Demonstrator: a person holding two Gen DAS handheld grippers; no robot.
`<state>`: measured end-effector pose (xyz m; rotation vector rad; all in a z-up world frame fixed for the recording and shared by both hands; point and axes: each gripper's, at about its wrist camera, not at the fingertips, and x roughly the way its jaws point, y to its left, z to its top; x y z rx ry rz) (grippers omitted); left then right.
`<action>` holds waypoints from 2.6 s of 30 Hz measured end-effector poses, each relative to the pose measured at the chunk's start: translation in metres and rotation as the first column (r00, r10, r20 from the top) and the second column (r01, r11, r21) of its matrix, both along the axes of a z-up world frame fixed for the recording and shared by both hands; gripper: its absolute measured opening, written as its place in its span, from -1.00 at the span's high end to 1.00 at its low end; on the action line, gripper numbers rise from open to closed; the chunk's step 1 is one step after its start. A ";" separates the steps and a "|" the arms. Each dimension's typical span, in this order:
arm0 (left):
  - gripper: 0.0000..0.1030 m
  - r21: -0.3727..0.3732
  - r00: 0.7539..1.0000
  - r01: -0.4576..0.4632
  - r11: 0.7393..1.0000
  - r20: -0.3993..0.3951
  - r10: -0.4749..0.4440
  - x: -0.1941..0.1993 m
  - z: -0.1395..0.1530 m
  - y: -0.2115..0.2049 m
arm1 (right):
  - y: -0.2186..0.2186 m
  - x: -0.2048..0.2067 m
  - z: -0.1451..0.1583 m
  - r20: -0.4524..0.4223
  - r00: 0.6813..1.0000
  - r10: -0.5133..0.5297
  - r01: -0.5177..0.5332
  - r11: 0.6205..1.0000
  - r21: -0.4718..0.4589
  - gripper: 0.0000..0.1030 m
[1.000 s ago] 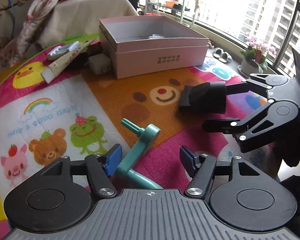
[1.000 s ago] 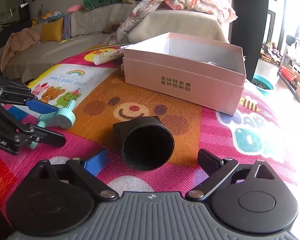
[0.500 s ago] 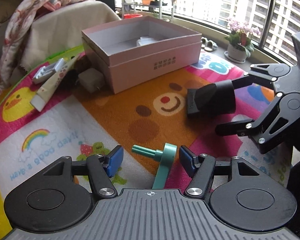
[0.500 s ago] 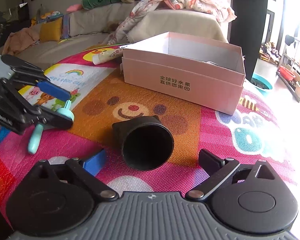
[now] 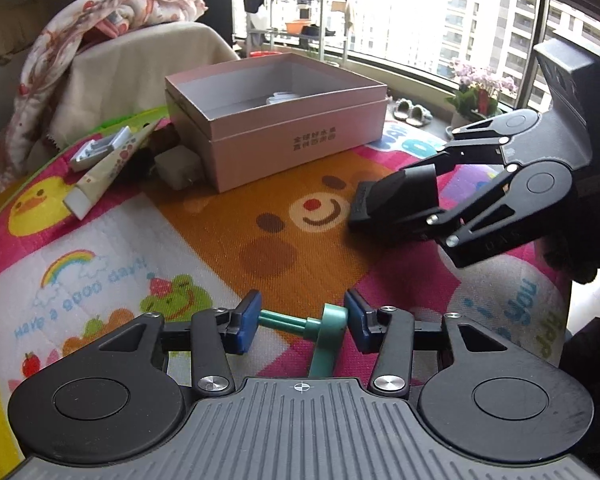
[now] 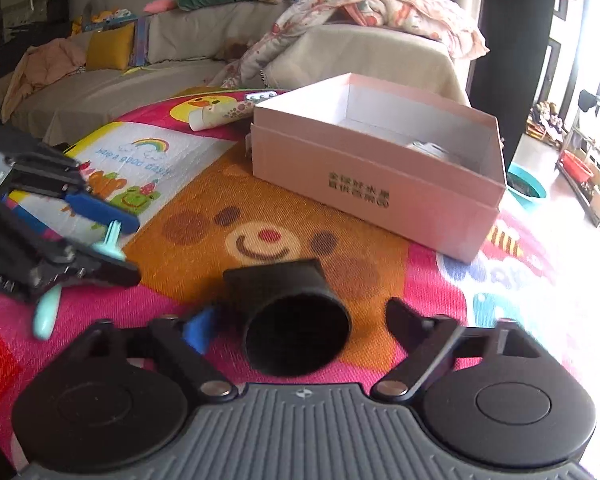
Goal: Organize rigid objects
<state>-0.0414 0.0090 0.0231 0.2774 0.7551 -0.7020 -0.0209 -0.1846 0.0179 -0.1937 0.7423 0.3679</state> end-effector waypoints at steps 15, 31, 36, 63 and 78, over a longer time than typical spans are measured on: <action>0.03 -0.112 0.990 -0.023 0.993 0.134 0.038 0.002 0.084 -0.006 | -0.029 -0.025 0.078 0.154 0.988 0.013 -0.010 1.000 -0.021 0.01; 0.03 -0.288 0.976 -0.081 0.954 0.170 0.134 0.185 0.138 -0.077 | -0.060 0.135 0.169 0.319 0.938 -0.133 0.094 0.986 0.135 -0.43; 0.03 -0.363 0.972 -0.171 0.916 0.092 0.218 0.206 0.089 -0.054 | -0.064 0.139 0.132 0.283 0.934 -0.219 0.192 0.974 0.120 -0.48; 0.05 -0.345 0.873 -0.465 0.815 -0.025 0.488 0.212 0.034 0.061 | 0.028 0.027 0.000 0.011 0.998 0.068 -0.069 0.992 0.106 -0.60; 0.06 0.038 0.866 -0.500 0.865 0.028 0.499 0.297 0.003 -0.023 | 0.020 0.033 -0.004 -0.019 0.998 0.061 -0.057 0.983 0.176 -0.66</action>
